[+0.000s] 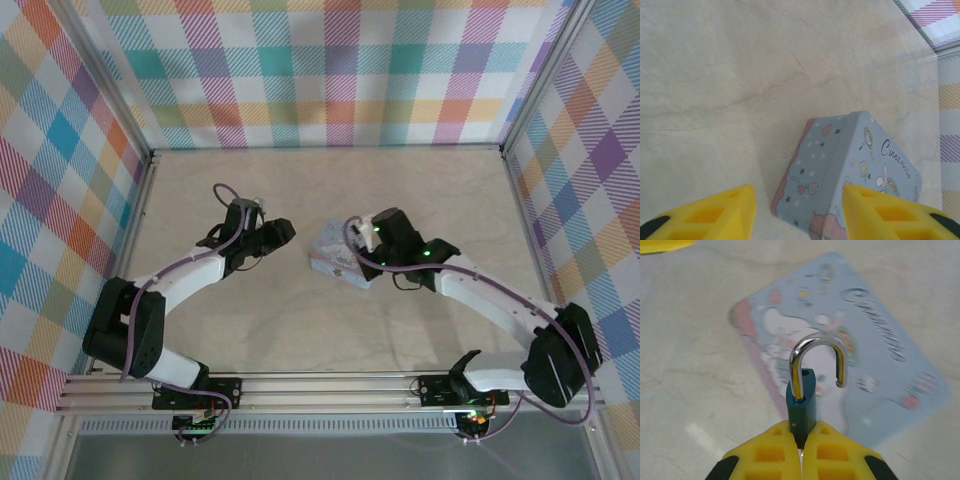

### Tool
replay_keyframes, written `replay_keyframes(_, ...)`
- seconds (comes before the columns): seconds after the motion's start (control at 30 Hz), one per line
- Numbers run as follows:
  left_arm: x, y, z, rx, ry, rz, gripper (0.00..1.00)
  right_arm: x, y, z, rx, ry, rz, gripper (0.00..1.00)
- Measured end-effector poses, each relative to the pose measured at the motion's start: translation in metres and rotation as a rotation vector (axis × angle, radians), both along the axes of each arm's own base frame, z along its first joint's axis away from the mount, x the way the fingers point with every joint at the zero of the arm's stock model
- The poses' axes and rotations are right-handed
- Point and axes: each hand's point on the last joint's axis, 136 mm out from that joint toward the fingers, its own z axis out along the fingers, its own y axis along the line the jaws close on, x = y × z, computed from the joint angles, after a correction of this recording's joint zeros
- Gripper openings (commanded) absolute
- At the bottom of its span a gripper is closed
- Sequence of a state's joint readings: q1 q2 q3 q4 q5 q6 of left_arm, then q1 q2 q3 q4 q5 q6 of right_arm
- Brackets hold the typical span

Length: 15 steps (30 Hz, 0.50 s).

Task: Unlock the padlock with the key

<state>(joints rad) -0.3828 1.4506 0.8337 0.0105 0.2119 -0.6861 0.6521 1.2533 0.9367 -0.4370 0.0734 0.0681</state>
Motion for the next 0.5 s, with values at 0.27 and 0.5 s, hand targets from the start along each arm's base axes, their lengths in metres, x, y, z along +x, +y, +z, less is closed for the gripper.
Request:
replay_keyframes(0.27, -0.015, 0.016, 0.003, 0.056, -0.011, 0.018, 0.71, 0.015, -0.081, -0.012, -0.005, 0.093, -0.335, 0.0)
replay_keyframes(0.5, -0.015, 0.019, 0.004, 0.066, -0.016, 0.025, 1.0, 0.028, -0.125, -0.047, -0.01, 0.231, -0.558, 0.0)
